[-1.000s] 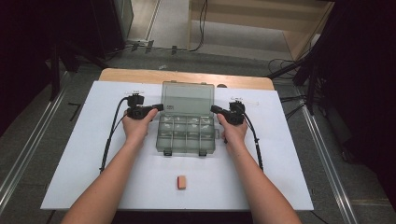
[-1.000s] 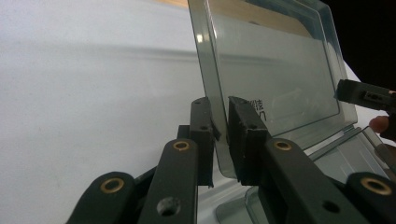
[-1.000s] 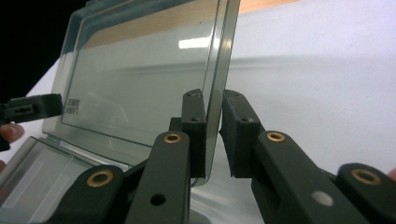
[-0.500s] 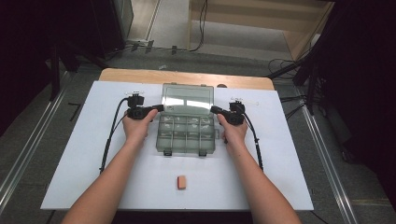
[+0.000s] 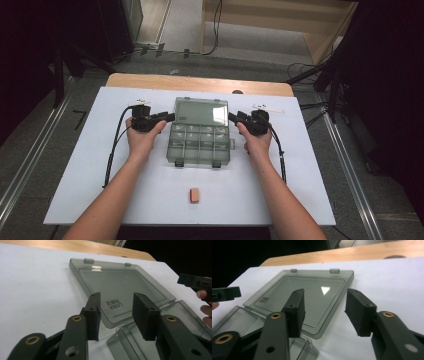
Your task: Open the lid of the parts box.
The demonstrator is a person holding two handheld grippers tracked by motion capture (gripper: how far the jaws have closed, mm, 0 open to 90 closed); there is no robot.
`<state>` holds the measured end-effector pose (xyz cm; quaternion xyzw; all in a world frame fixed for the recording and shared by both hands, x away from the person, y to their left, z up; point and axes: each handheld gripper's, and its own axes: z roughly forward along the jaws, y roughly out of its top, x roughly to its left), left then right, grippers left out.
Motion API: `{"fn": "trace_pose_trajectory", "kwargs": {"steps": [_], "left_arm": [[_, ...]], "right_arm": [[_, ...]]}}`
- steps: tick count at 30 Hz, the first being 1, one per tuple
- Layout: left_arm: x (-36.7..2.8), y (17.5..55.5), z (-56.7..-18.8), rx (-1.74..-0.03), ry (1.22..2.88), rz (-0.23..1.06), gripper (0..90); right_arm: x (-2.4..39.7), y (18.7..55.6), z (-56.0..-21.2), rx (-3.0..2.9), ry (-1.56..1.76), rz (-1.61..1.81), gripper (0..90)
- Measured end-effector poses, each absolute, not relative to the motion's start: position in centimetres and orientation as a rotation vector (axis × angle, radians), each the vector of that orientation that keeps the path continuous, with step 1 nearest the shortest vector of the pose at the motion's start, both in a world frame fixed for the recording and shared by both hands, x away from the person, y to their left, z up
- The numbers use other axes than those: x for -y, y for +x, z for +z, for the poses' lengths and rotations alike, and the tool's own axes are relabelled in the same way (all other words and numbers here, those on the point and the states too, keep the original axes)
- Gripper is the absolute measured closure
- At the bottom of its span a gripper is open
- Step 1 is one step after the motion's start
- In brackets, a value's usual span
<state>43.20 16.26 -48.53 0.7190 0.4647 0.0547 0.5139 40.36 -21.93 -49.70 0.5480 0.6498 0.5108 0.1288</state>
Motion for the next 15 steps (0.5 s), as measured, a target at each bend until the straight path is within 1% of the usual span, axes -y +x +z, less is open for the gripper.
{"fn": "trace_pose_trajectory", "kwargs": {"steps": [3,7,9,13,14,15], "left_arm": [[-16.5,42.3,-48.2,-1.079,1.717,0.136,49.3],[-16.8,41.2,-47.7,-1.015,1.717,0.129,41.1],[-16.9,40.6,-47.4,-0.987,1.71,0.131,34.7],[-17.0,39.3,-46.8,-0.924,1.714,0.152,26.3],[-17.1,39.1,-46.7,-0.916,1.712,0.154,21.7],[-17.1,38.8,-46.5,-0.904,1.716,0.156,19.2]], "right_arm": [[22.1,39.5,-49.1,-1.883,1.554,1.504,39.7],[22.2,38.5,-48.5,-1.881,1.499,1.523,34.6],[22.1,38.0,-48.3,-1.896,1.461,1.517,32.1],[21.9,36.9,-47.8,-1.917,1.398,1.518,25.1],[21.8,36.6,-47.7,-1.918,1.381,1.525,24.0],[21.8,36.3,-47.7,-1.922,1.365,1.527,22.6]]}}
